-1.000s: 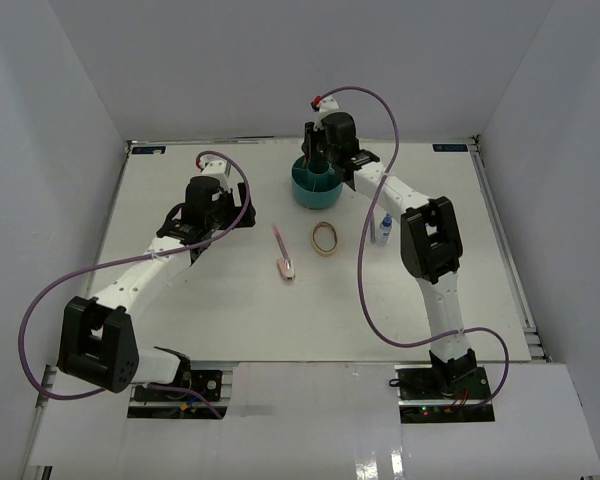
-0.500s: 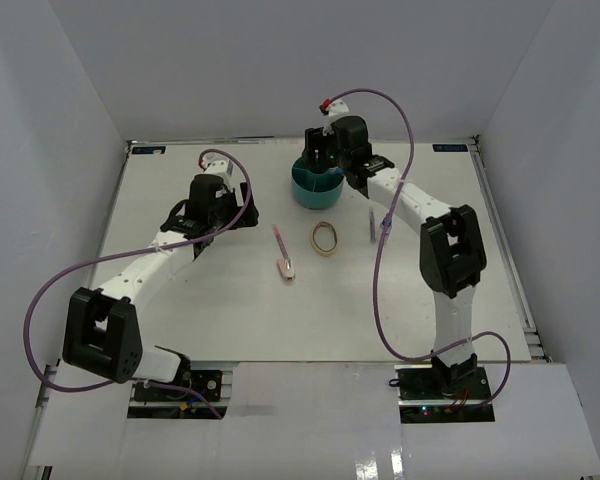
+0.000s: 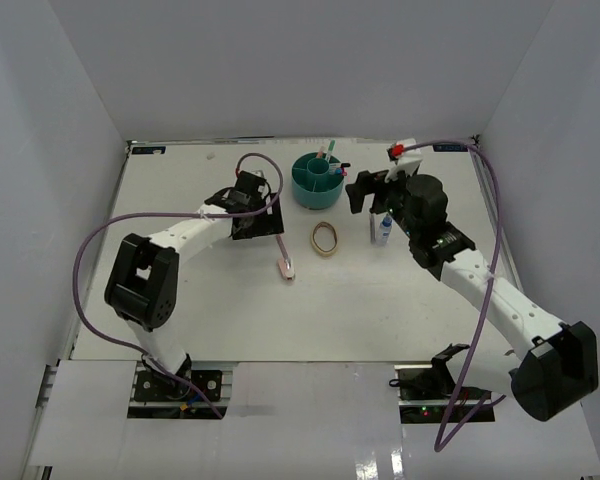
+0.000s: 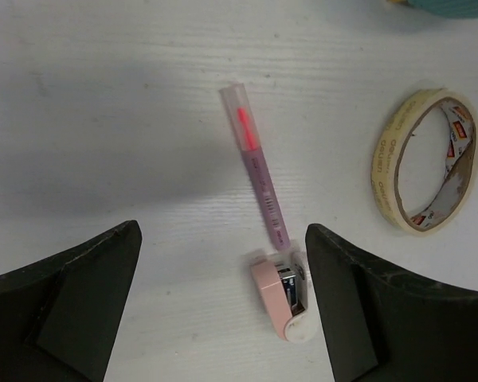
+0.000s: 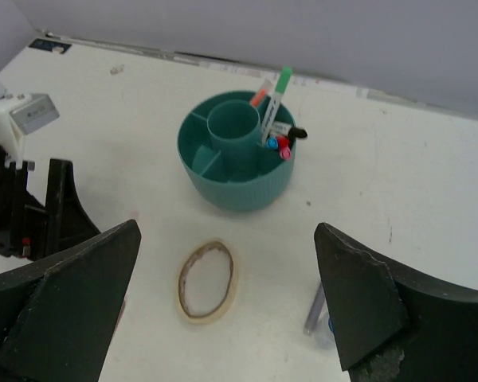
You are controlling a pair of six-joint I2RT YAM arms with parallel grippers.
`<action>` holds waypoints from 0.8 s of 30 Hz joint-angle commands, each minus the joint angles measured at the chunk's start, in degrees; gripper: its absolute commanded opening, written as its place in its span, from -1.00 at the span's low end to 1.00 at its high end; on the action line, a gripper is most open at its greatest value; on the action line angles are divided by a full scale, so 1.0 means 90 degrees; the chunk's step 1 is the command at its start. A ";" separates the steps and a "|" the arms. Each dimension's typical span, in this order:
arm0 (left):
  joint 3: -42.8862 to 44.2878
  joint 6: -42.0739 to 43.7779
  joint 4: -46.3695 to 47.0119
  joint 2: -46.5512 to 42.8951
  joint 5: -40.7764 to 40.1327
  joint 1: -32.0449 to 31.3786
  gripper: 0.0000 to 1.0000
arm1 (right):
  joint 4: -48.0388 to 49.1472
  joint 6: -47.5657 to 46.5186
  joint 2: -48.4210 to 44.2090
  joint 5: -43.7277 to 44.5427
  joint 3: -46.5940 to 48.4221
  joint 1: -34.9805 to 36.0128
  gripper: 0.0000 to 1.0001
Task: Sort the stationery into containers
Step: Pick up the pen from the center of the board.
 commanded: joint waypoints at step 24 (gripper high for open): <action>0.1319 -0.0872 -0.1240 0.1847 -0.1736 -0.0968 -0.80 | 0.0441 0.0147 -0.1078 -0.0394 -0.1579 -0.0028 0.92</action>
